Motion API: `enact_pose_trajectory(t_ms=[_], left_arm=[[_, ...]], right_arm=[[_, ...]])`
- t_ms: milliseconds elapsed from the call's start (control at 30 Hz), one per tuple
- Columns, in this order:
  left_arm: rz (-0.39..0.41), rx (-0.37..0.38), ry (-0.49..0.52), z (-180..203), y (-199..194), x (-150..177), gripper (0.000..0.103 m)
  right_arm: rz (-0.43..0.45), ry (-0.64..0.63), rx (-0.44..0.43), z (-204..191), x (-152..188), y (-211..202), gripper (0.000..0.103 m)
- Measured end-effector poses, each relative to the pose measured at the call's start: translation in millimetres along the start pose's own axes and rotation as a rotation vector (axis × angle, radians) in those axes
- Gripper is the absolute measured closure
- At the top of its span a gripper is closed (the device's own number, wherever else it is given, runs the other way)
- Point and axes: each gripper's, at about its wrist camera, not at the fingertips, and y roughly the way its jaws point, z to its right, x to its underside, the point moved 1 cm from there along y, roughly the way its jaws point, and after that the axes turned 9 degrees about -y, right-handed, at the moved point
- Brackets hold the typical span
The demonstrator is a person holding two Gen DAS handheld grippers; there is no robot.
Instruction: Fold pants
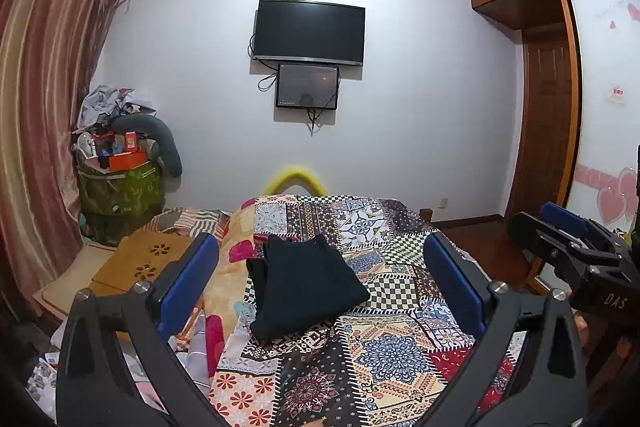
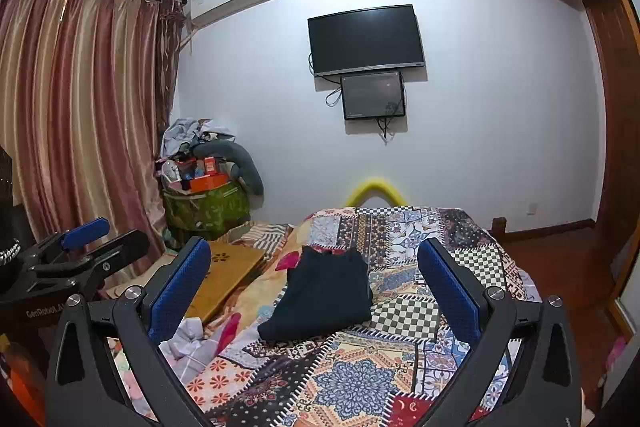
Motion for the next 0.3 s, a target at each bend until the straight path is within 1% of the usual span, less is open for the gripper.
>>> enact_pose_trajectory(t_ms=[300], left_arm=[[-0.009,0.013,0.003,1.9,0.2,0.0,0.0]], right_arm=[[-0.003,-0.001,0.004,-0.4,1.3,-0.9,0.0]])
